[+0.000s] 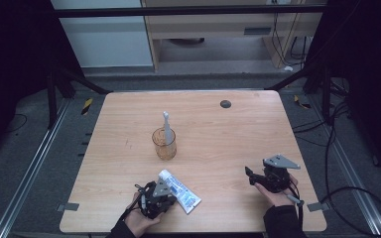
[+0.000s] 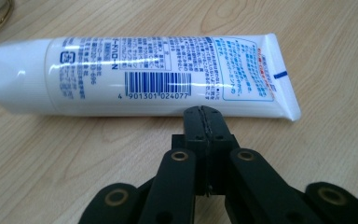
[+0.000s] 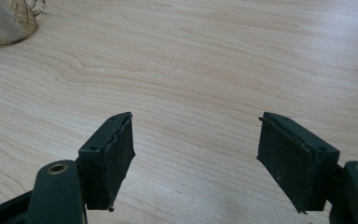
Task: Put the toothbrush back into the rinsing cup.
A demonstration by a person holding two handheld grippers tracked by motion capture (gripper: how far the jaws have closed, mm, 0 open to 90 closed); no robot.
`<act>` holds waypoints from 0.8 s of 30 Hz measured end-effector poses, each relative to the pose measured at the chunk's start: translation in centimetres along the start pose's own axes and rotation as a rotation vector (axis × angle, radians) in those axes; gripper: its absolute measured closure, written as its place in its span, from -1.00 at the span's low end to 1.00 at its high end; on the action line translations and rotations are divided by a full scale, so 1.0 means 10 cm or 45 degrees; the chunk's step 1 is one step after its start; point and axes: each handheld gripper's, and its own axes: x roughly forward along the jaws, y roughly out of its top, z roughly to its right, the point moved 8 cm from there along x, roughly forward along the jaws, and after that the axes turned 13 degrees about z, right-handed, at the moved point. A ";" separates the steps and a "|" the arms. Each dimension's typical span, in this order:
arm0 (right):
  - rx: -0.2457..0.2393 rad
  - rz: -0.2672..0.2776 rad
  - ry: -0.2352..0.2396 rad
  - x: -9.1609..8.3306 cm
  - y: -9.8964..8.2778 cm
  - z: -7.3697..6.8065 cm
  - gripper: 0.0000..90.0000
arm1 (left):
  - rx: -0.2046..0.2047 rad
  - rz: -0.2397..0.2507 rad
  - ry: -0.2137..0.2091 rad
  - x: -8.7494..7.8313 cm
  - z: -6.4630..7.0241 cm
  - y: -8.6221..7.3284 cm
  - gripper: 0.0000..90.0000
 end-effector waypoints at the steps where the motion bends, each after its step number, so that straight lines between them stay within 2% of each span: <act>1: 0.002 -0.001 0.001 0.00 0.00 0.00 -0.41 | -0.002 0.005 0.003 0.02 0.00 0.01 0.99; 18: -0.004 -0.006 0.003 0.02 -0.02 0.01 -0.41 | 0.014 0.041 0.009 0.30 0.00 0.19 0.99; 22: -0.001 -0.009 0.004 0.03 -0.02 0.00 -0.41 | 0.022 0.042 0.014 0.30 -0.01 0.21 0.99; 24: -0.002 -0.007 0.004 0.03 -0.02 0.00 -0.41 | 0.017 0.066 0.015 0.24 -0.04 0.25 0.99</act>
